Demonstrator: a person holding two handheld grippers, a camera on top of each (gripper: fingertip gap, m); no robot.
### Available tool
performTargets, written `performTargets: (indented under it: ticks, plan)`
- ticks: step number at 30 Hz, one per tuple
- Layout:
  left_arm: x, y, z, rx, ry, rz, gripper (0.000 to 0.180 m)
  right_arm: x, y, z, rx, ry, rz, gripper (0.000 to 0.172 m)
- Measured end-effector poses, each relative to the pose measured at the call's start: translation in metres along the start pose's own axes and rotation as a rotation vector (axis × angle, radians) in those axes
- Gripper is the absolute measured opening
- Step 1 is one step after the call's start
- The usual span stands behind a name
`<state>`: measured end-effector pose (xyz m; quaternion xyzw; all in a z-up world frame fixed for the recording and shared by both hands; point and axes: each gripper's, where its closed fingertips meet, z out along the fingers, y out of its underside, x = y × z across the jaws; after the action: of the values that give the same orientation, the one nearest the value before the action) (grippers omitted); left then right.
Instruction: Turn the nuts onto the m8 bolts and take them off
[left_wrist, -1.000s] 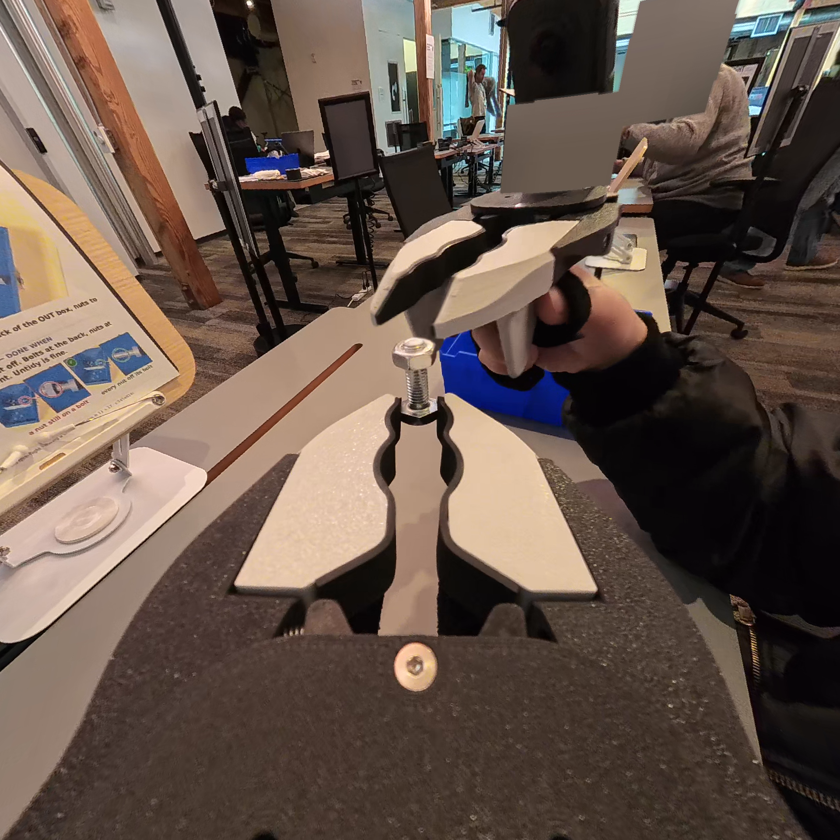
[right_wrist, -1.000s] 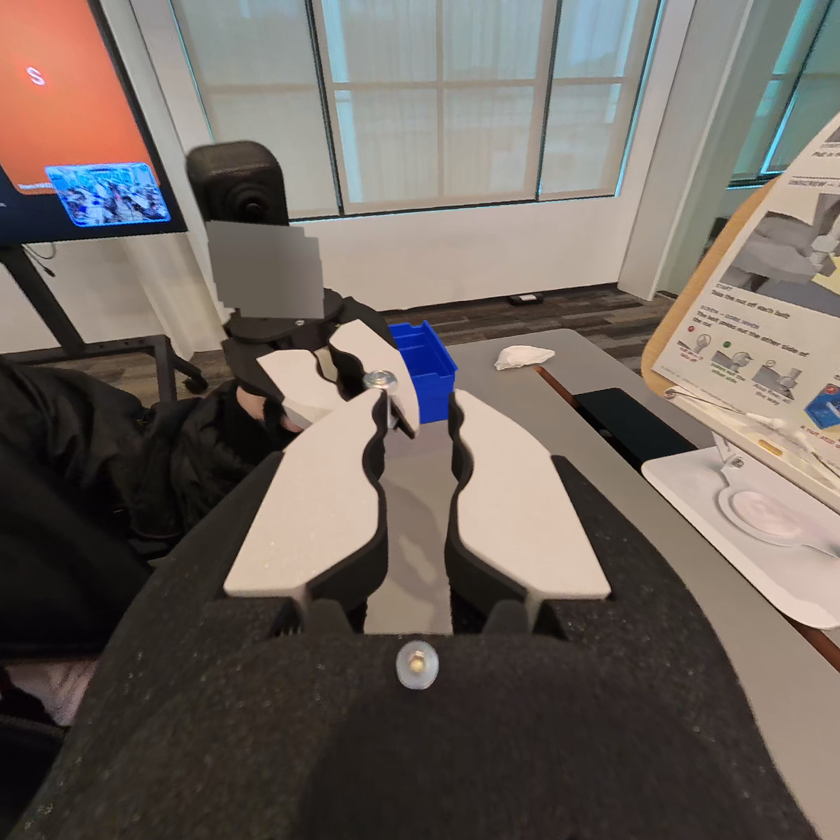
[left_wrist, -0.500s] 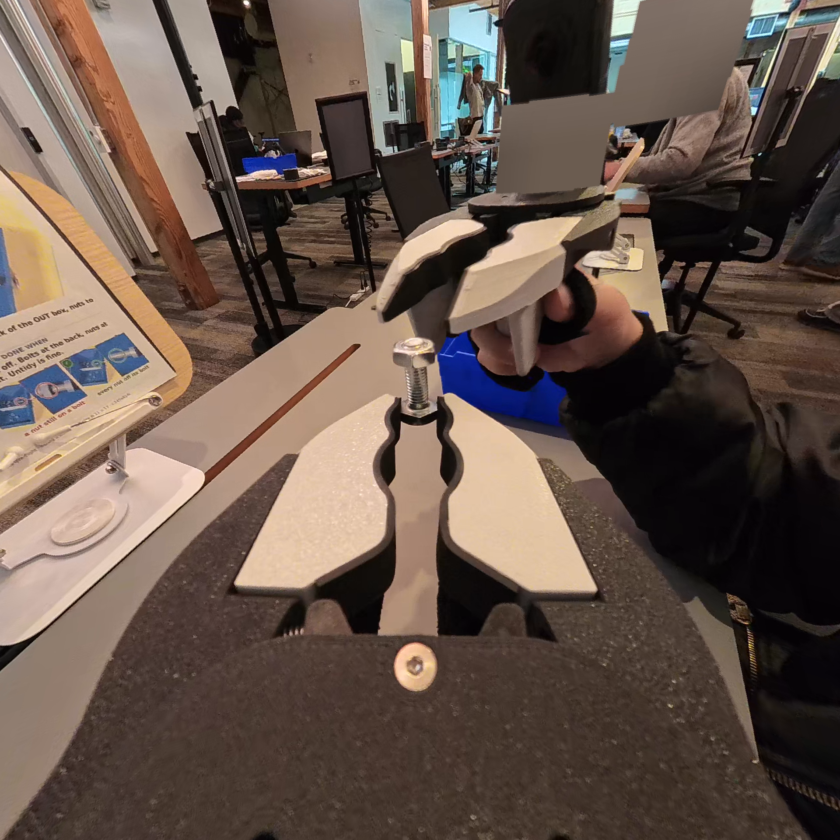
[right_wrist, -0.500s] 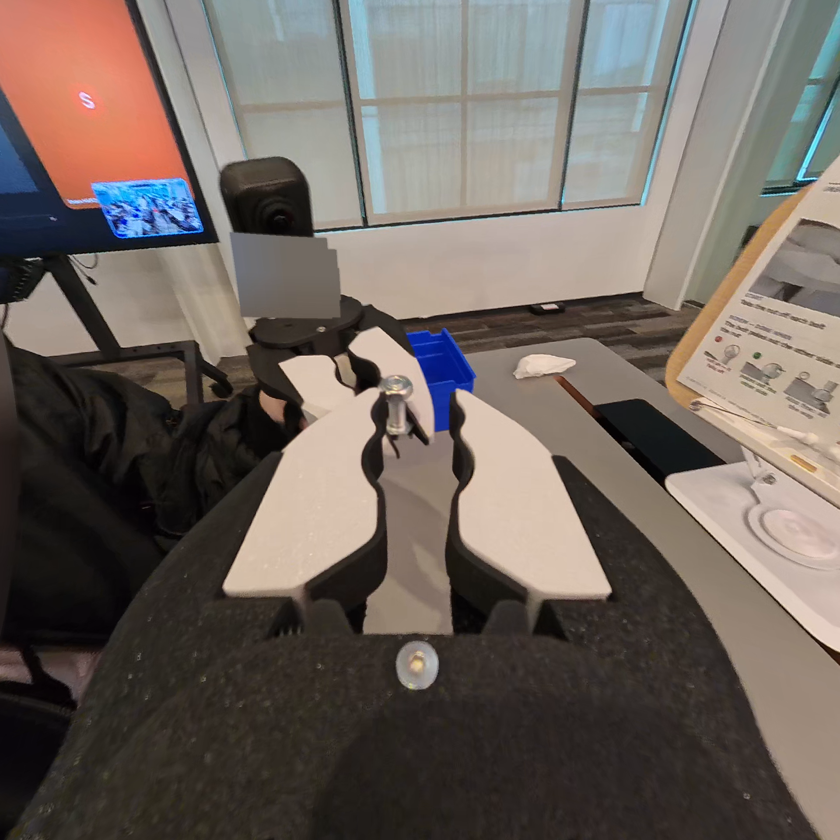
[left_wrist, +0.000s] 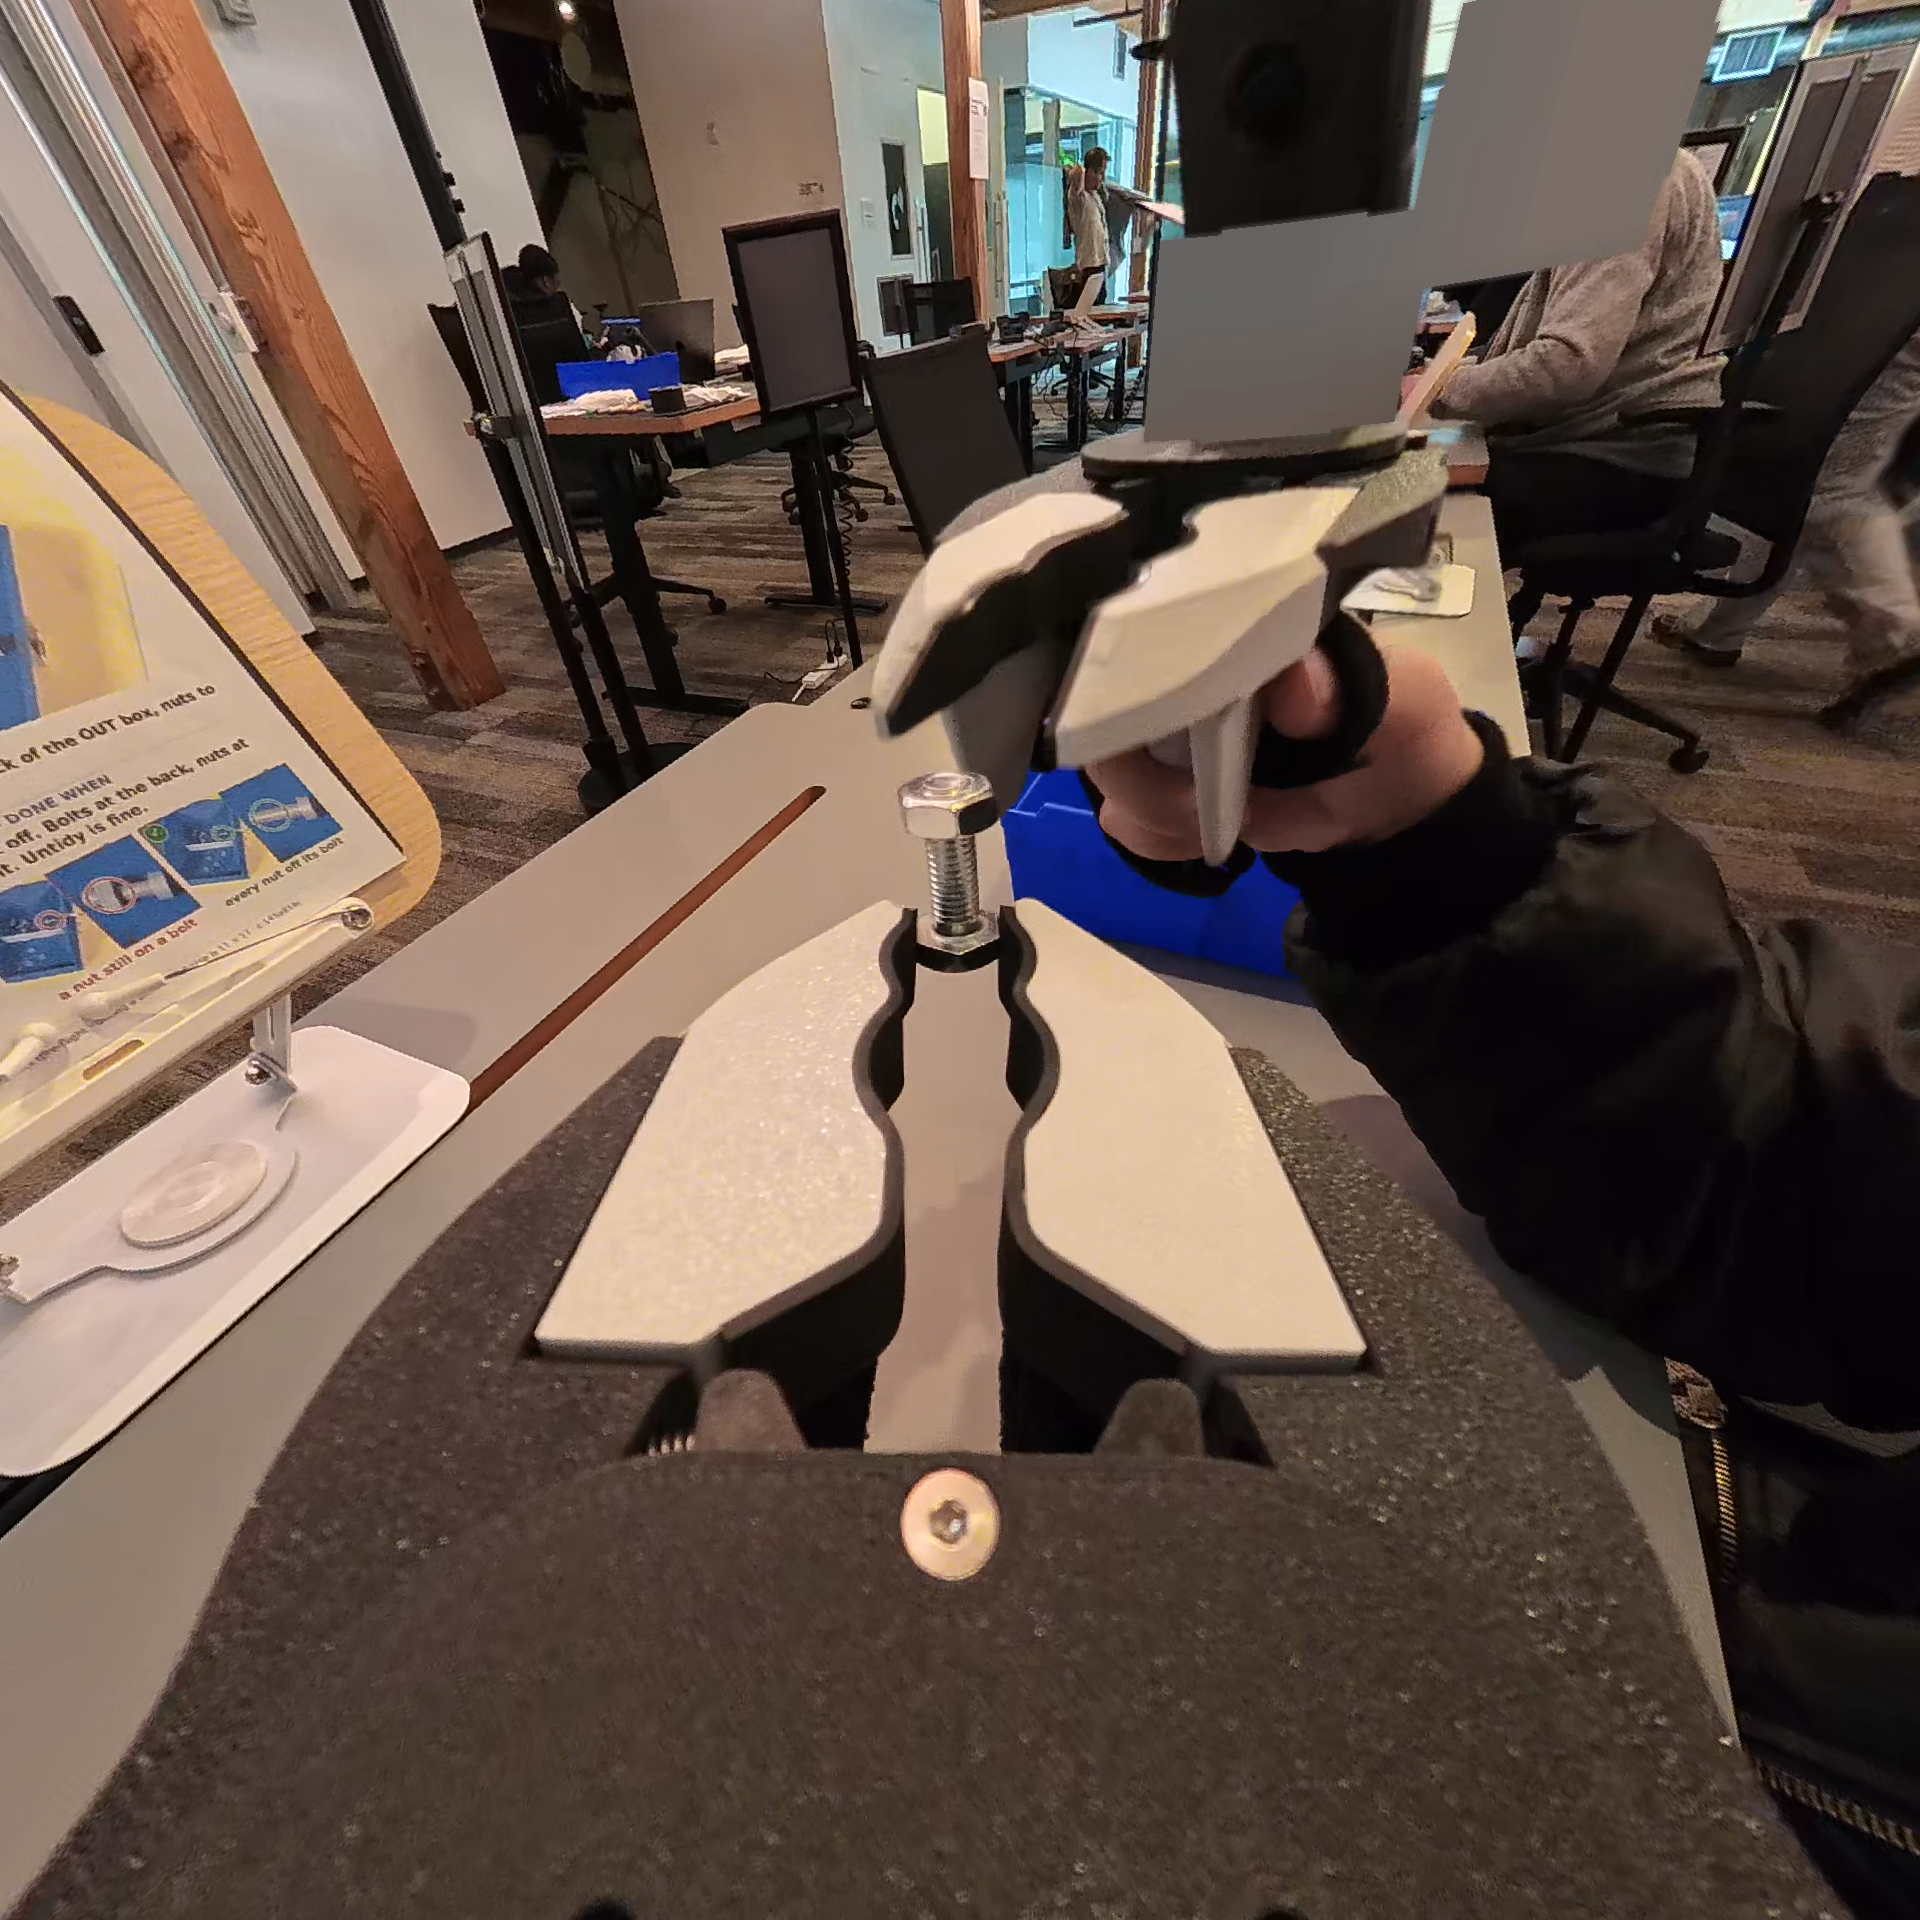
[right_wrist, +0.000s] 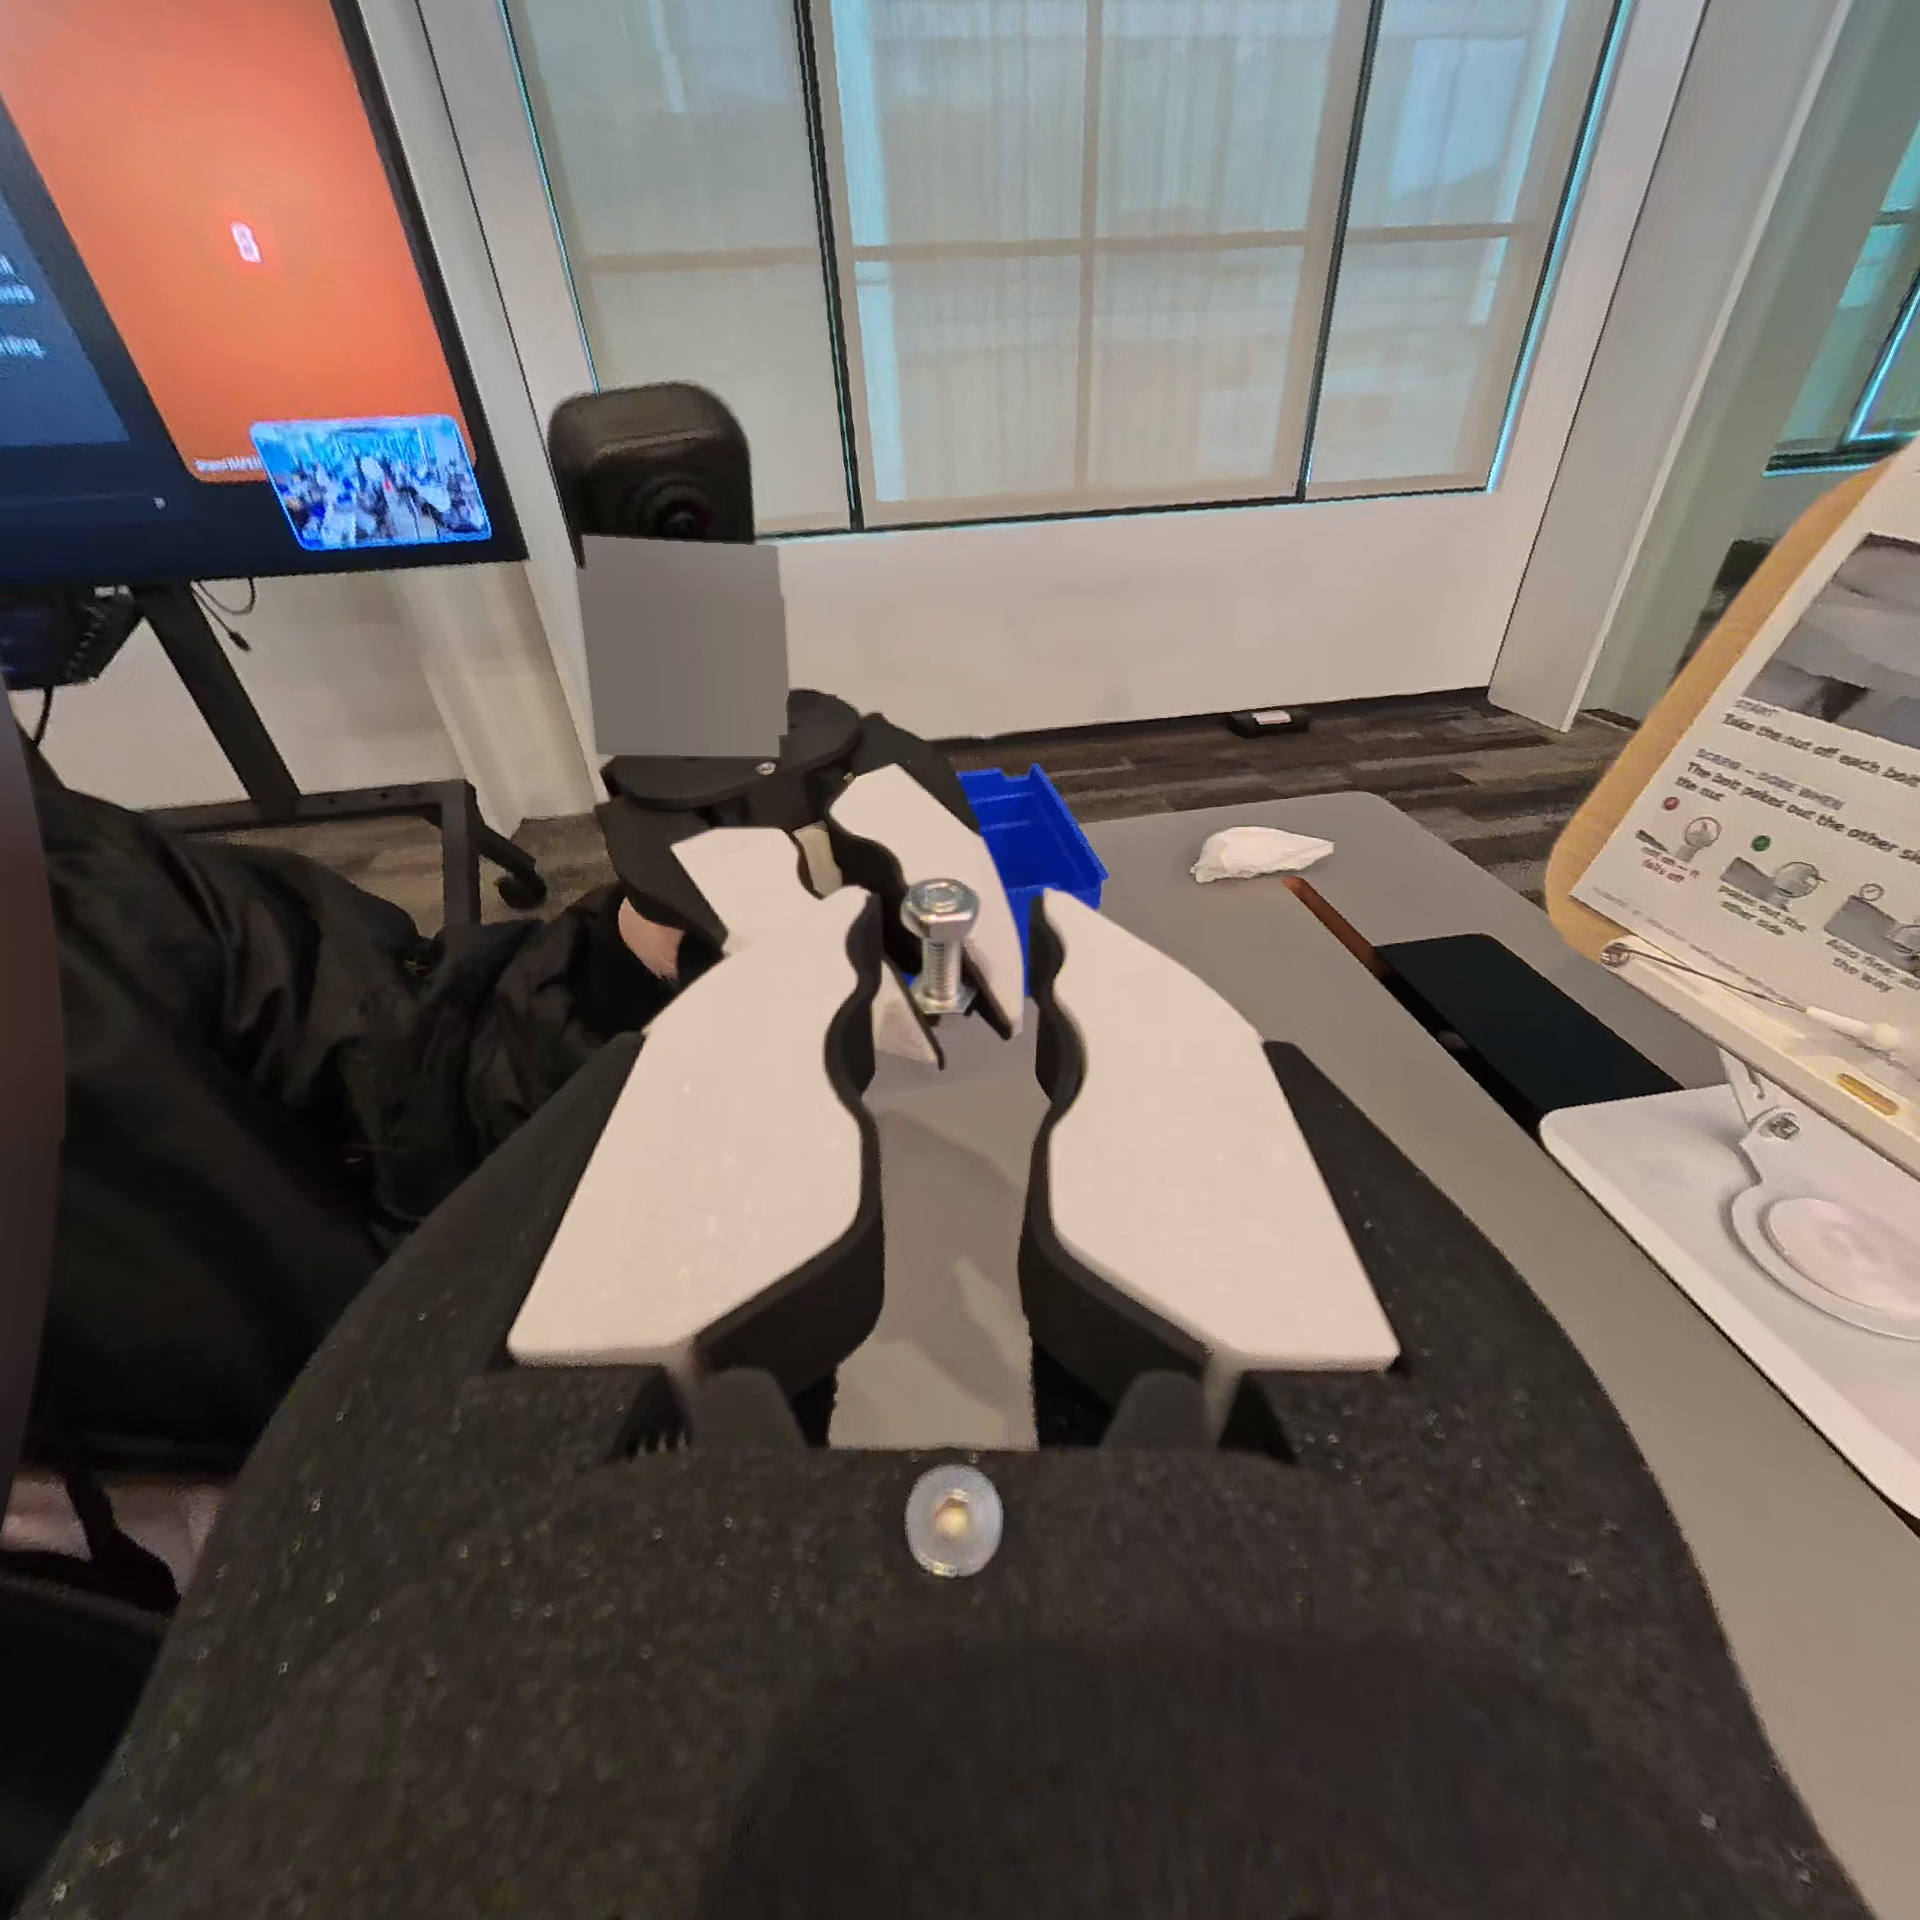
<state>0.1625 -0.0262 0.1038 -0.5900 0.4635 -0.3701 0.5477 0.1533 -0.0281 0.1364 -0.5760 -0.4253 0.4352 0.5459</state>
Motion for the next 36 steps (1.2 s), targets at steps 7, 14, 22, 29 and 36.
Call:
performTargets:
  ticks: [7, 14, 22, 29, 36]
  plan:
    - [0.001, -0.002, -0.001, 0.007, 0.002, -0.002, 0.015, 0.013, 0.005, -0.002, -0.009, 0.043, 0.019, 0.024]
    - [0.000, -0.002, -0.001, 0.007, -0.006, 0.002, 0.015, 0.001, 0.001, 0.004, -0.005, 0.023, -0.004, 0.028]
    - [0.001, -0.001, 0.000, 0.002, -0.011, 0.012, 0.015, 0.006, 0.007, 0.008, -0.041, 0.066, -0.007, 0.032]
    - [-0.002, -0.003, -0.002, 0.010, -0.023, 0.010, 0.015, 0.007, 0.000, -0.001, 0.003, 0.046, 0.018, 0.029]
    - [-0.003, -0.001, 0.000, 0.005, -0.045, 0.019, 0.015, 0.003, 0.004, 0.011, -0.037, 0.099, 0.005, 0.031]
